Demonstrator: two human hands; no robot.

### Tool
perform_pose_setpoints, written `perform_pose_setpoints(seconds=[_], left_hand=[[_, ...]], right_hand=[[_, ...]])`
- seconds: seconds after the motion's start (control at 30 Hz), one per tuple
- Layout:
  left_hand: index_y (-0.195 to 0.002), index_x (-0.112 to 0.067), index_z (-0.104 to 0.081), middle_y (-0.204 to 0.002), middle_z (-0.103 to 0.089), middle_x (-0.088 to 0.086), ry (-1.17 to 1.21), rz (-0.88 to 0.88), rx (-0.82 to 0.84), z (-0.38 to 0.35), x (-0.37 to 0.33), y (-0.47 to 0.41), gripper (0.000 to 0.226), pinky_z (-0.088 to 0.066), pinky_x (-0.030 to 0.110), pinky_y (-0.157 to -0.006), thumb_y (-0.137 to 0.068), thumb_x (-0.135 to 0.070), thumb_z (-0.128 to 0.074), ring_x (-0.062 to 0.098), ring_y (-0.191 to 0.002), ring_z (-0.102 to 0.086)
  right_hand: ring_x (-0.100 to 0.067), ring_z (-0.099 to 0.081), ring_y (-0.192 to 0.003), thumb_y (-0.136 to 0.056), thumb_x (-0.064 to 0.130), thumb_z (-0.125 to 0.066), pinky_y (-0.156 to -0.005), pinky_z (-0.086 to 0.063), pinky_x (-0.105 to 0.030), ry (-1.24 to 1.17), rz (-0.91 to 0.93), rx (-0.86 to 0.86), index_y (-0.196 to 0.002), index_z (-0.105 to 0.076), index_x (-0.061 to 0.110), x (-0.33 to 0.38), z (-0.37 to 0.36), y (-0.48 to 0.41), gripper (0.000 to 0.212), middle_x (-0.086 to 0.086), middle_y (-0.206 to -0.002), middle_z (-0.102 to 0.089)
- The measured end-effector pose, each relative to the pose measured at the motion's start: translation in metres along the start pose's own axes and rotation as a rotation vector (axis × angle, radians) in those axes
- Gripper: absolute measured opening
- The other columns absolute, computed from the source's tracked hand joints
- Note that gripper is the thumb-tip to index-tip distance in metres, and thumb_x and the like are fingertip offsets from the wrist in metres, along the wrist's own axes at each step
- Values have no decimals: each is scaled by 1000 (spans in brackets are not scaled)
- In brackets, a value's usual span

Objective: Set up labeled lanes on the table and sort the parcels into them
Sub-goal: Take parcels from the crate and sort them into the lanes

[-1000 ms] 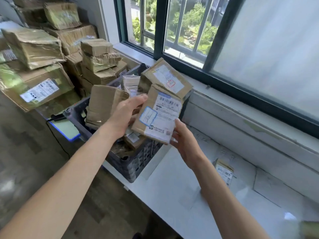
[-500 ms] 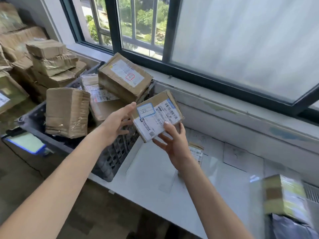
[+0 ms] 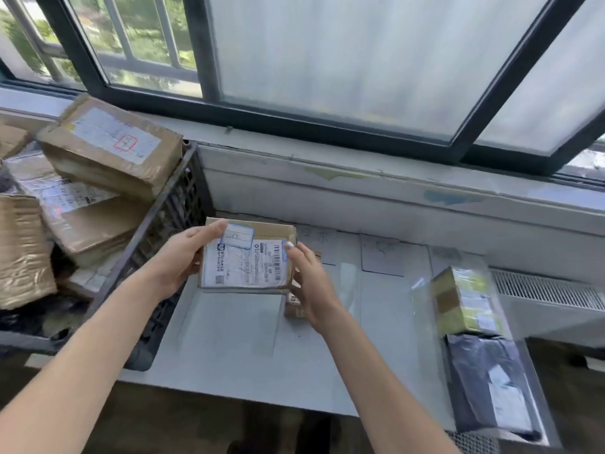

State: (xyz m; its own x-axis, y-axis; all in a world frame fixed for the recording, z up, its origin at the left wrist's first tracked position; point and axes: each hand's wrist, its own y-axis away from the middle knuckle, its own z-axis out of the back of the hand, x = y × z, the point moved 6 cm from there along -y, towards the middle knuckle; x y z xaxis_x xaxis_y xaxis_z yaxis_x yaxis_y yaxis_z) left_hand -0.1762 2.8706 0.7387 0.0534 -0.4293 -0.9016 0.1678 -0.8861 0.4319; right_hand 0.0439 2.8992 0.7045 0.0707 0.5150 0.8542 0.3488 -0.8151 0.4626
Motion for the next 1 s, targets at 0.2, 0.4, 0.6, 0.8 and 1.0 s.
perform_pose_setpoints(seconds=[0.2, 0.4, 0.6, 0.8, 1.0], left_hand=[[-122, -16, -69, -121, -71, 11, 93, 61, 50, -65, 15, -21, 65, -36, 54, -111, -76, -61, -66, 37, -120, -61], [-114, -16, -70, -84, -77, -12, 67, 18, -35, -158, 29, -63, 25, -53, 19, -54, -93, -29, -68, 0, -71, -69], [-118, -17, -67, -95, -77, -4, 38, 68, -45, -242, 43, -105, 25, -61, 36, -67, -93, -21, -68, 6, -75, -73], [-104, -17, -70, -89, -75, -5, -4, 98, -101, -302, 60, -143, 14, -57, 26, -53, -90, -16, -71, 6, -73, -72], [-110, -13, -68, -95, -74, 3, -66, 175, -106, -346, 87, -165, 17, -59, 30, -54, -93, -14, -68, 14, -79, -73]], right_hand=[[-12, -75, -92, -90, 30, -72, -87, -60, -39, -20, 20, -155, -140, -47, 24, -1, 58, 3, 56, 5, -108, -77], [-9, -74, -92, -94, 25, -67, -79, -57, -30, -56, 20, -325, -139, -52, 19, 2, 156, 3, 48, 1, -113, -76], [-4, -73, -85, -98, 22, -60, -66, -56, -18, 77, 43, -479, -102, -71, 31, 12, 243, -15, 15, 13, -94, -78], [-6, -71, -88, -97, 24, -61, -70, -57, -23, 155, 27, -579, -93, -71, 32, 6, 312, -38, 13, 10, -97, -75], [-17, -68, -89, -95, 15, -55, -70, -50, -29, 255, -18, -625, -112, -71, 15, -14, 358, -53, 23, -4, -102, -75]])
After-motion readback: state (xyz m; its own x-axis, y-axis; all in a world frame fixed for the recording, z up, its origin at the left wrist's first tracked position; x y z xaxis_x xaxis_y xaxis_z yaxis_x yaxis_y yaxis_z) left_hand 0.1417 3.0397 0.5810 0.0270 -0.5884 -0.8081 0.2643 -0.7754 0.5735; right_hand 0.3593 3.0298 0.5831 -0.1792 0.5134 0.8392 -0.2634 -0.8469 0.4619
